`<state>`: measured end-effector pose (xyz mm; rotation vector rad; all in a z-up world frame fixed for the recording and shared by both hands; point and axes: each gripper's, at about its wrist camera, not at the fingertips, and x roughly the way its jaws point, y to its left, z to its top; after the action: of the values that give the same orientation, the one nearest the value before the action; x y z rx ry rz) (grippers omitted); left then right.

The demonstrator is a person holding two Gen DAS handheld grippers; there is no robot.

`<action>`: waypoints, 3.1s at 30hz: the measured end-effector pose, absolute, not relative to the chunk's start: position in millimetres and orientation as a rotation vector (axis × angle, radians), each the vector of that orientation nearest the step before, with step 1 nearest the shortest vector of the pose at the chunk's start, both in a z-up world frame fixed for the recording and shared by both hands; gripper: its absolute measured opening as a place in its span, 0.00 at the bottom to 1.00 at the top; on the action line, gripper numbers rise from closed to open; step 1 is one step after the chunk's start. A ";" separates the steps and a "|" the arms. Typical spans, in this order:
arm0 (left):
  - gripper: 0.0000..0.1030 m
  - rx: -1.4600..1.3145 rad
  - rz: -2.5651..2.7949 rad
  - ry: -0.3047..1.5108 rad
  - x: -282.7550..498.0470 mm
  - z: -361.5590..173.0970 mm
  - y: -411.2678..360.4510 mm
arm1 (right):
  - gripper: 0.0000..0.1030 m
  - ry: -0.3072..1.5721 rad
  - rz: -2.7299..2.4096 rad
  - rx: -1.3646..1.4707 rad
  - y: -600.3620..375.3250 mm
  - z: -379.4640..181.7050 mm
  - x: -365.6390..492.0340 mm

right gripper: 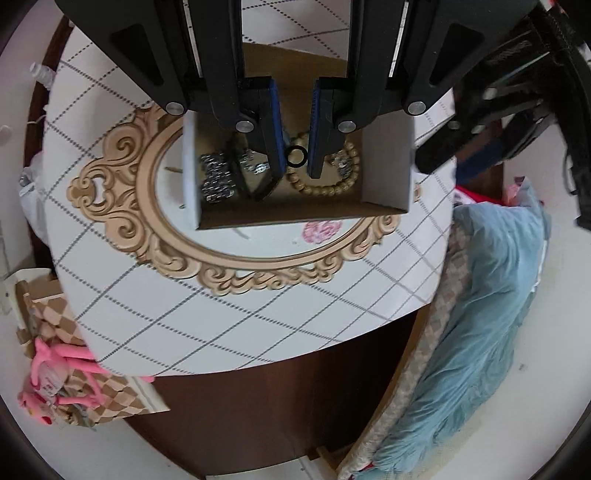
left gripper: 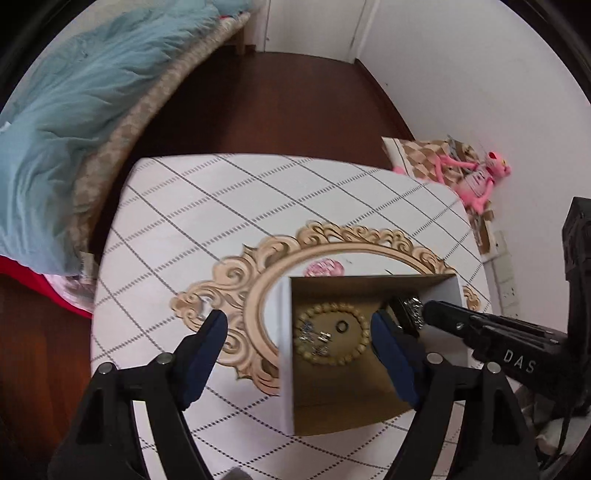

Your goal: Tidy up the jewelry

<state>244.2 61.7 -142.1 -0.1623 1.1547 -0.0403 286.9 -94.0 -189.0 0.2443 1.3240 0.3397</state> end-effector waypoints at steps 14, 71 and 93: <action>0.97 -0.051 0.105 1.095 213.0 -131.0 67.7 | 0.85 1.212 0.175 0.102 -121.5 -159.5 255.0; 0.97 -0.071 0.066 0.865 25.5 65.0 33.0 | 1.00 0.788 0.045 -0.004 -141.8 76.1 8.5; 0.97 -0.037 0.116 0.984 103.4 21.9 33.3 | 1.00 0.942 0.023 -0.053 -130.9 21.4 110.5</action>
<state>103.4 33.3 21.9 -0.0367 0.9840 0.1162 110.5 -130.9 21.4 -0.0534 0.9416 0.0228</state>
